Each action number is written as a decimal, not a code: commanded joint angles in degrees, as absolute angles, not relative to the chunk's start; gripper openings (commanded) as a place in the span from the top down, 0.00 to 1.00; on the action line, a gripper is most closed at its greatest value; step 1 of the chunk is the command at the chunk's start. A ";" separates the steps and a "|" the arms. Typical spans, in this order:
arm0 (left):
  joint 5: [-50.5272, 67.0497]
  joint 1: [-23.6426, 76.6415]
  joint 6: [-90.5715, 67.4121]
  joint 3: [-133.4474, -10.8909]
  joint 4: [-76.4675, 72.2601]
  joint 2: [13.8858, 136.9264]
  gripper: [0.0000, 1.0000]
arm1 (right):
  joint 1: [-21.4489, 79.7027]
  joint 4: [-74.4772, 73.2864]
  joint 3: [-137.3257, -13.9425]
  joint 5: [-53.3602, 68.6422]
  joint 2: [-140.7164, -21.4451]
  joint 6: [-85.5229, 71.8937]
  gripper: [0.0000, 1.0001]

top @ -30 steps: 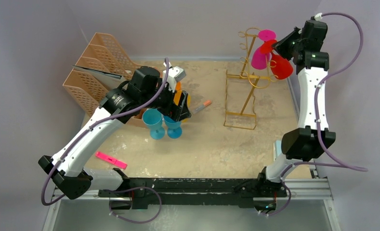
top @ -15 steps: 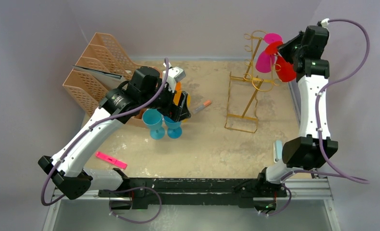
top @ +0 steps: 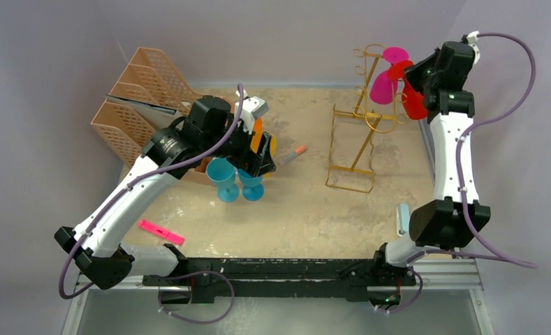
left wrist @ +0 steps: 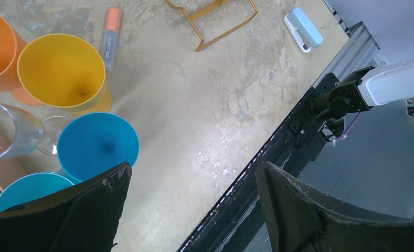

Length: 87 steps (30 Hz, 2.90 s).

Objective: Take the wine glass off the wine glass rack
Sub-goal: Pick up the wine glass from the wine rack, then place the wine glass at the center of the board.

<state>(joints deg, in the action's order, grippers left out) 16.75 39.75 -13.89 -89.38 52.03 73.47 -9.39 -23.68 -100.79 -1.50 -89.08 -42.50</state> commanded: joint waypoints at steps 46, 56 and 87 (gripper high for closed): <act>20.01 39.26 -13.70 -90.31 50.83 71.02 0.13 | -9.63 -38.98 -83.60 3.47 -49.56 -22.22 1.00; 20.92 39.20 -15.49 -88.73 49.40 69.61 0.13 | -9.55 -45.38 -83.17 12.20 -41.16 -23.03 1.00; 22.57 39.22 -17.04 -87.75 47.01 67.90 0.13 | -9.24 -54.25 -72.34 42.35 -29.41 -26.27 1.00</act>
<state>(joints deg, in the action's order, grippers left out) 20.95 39.48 -15.97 -88.09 49.78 68.79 -9.39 -56.49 -73.73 34.30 -29.34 -25.76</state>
